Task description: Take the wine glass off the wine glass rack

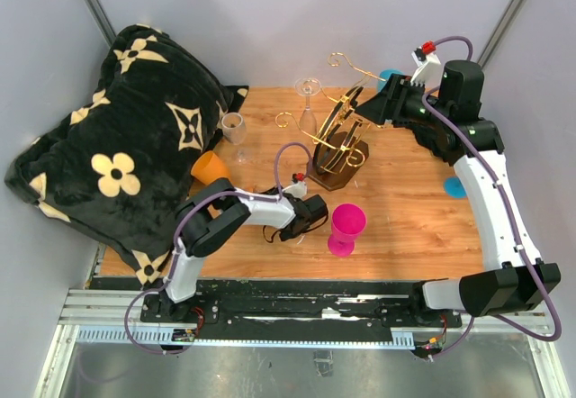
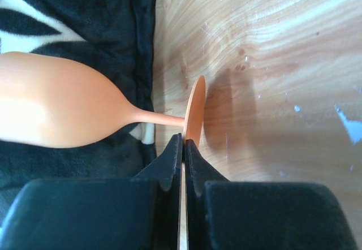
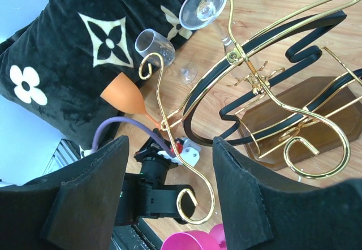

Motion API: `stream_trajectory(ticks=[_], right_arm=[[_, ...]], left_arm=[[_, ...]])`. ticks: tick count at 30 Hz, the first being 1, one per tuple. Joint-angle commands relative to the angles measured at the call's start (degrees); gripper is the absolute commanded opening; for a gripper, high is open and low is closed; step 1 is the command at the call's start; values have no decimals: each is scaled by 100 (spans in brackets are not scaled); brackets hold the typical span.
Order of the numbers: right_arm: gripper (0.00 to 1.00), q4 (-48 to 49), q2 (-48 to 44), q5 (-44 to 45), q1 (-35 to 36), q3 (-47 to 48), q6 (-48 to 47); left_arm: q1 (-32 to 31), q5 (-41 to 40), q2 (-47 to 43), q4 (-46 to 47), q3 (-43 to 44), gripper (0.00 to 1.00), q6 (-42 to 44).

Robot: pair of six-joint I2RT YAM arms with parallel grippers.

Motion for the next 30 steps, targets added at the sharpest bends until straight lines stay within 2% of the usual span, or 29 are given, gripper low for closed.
stream_trajectory(ticks=[1, 10, 13, 19, 24, 30], right_arm=[[62, 182, -137, -146, -132, 120, 37], [62, 167, -125, -206, -197, 173, 47], [63, 173, -101, -231, -197, 160, 46], [63, 172, -109, -235, -200, 144, 32], [63, 171, -115, -243, -206, 144, 14], [63, 163, -120, -244, -215, 149, 1]], left_arm=[[-20, -744, 648, -947, 464, 1, -1553], [-99, -710, 1348, -1427, 626, 1, -2424], [-118, -658, 1392, -1380, 604, 11, -2516], [-187, -383, 1200, -441, 373, 27, -1797], [-201, 207, 808, 669, 62, 40, -907], [-244, 691, 672, 1162, -7, 50, -421]])
